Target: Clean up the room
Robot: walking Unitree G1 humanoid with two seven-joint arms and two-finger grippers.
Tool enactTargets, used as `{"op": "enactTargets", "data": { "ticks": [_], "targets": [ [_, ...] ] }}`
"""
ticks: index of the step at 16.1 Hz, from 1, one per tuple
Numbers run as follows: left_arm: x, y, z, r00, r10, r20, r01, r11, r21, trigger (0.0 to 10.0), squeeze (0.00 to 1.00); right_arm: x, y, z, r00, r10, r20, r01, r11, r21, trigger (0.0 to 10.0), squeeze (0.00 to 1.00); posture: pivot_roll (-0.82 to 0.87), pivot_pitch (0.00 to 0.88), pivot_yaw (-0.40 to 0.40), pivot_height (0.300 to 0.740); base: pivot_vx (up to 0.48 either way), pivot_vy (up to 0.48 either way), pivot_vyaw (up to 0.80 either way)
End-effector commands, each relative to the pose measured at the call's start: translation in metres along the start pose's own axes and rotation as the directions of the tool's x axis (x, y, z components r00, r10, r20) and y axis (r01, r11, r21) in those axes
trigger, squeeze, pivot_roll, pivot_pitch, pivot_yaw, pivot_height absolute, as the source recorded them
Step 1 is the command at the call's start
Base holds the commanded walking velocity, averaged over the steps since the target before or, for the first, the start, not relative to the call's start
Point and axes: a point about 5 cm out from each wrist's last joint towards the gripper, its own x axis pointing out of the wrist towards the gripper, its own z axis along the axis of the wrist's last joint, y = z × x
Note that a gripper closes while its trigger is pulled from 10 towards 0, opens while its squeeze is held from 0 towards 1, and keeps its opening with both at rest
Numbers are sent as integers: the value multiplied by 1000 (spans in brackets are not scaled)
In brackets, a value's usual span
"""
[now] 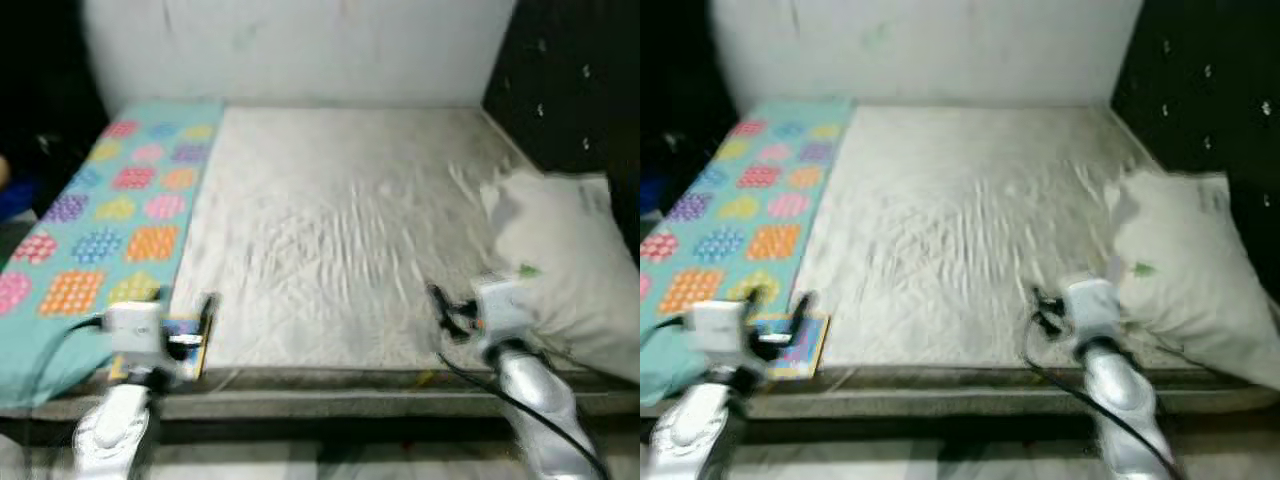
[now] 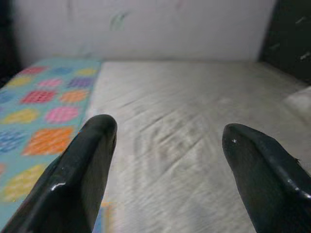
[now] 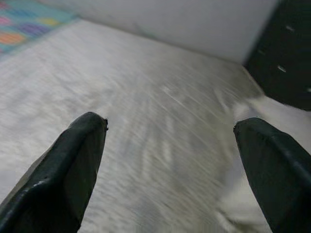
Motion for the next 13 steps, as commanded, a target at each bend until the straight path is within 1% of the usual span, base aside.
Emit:
{"op": "enactTargets", "data": {
  "ticks": [1, 4, 9, 11, 13],
  "targets": [
    [-4, 12, 1, 1000, 28, -8, -28, 999, 23, 10000, 0, 7, 9, 11, 999, 22, 44, -23, 1000, 4, 10000, 0, -69, 0, -34, 740, 315, 0, 0],
    [-4, 13, 2, 1000, 29, -6, -29, 999, 23, 10000, 0, 7, 8, 10, 999, 12, 43, -12, 1000, 6, 10000, 0, -68, 0, -27, 740, 290, 0, 0],
    [-3, 17, 1, 998, 62, -13, -61, 997, 43, 10000, 0, 8, 11, 10, 999, 8, 39, -9, 1000, 20, 10000, 0, -62, 0, -27, 740, 0, 0, 0],
    [-3, 19, -1, 997, 75, -21, -75, 996, 39, 10000, 0, 8, 12, 10, 999, 16, 33, -17, 1000, 13, 10000, 0, -61, 0, -28, 740, 0, 0, 0],
    [-3, 21, -2, 996, 87, -23, -86, 996, 35, 10000, 0, 9, 12, 9, 1000, -6, 25, 6, 1000, -22, 10000, 0, -62, 0, -27, 740, 0, 0, 0]
  ]
}}
